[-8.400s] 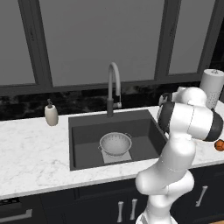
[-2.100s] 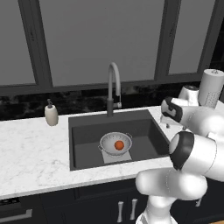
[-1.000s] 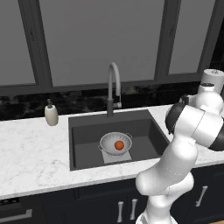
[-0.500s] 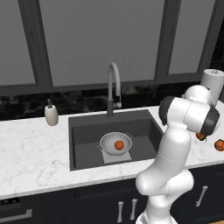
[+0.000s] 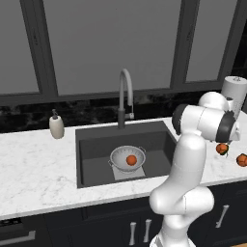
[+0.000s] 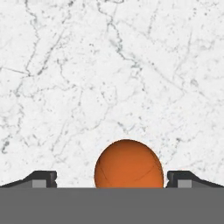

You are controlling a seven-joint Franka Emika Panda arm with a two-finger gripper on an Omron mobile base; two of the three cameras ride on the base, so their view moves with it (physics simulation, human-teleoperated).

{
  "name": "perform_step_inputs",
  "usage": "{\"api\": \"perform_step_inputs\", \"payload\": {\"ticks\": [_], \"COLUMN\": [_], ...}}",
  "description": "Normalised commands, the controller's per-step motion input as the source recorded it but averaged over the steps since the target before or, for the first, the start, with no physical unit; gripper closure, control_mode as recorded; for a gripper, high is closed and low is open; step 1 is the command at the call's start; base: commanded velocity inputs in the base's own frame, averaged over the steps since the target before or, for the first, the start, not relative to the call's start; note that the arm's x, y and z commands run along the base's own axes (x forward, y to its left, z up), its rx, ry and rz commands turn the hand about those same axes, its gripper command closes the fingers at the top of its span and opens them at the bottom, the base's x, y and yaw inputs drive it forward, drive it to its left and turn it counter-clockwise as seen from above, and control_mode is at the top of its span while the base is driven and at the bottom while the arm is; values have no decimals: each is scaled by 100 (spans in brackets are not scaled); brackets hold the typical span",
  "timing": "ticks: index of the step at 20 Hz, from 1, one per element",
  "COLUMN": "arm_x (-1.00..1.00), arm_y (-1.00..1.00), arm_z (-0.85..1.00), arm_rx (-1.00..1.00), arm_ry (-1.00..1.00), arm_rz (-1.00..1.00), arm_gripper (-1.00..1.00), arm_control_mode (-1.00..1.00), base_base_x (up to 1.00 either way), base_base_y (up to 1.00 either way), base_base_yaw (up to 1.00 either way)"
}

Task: Put the colander in the sink, put the orange, orange, orange in the colander, and turn on the sink faucet and pour water over the colander.

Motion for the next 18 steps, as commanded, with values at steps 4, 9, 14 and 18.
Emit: {"api": "perform_step_inputs", "payload": {"ticks": [4, 9, 14, 18], "arm_x": [-1, -16, -26, -6], "arm_y": [0, 0, 0, 0], "arm_z": [0, -4, -13, -3], "arm_rx": [0, 0, -1, 0], "arm_ry": [1, 0, 0, 0], "arm_rz": [0, 0, -2, 0], "arm_gripper": [-100, -100, -100, -100], "arm_control_mode": [-100, -100, -100, -100], "base_base_x": [0, 0, 0, 0], "base_base_y": [0, 0, 0, 0], "base_base_yaw": [0, 0, 0, 0]}}
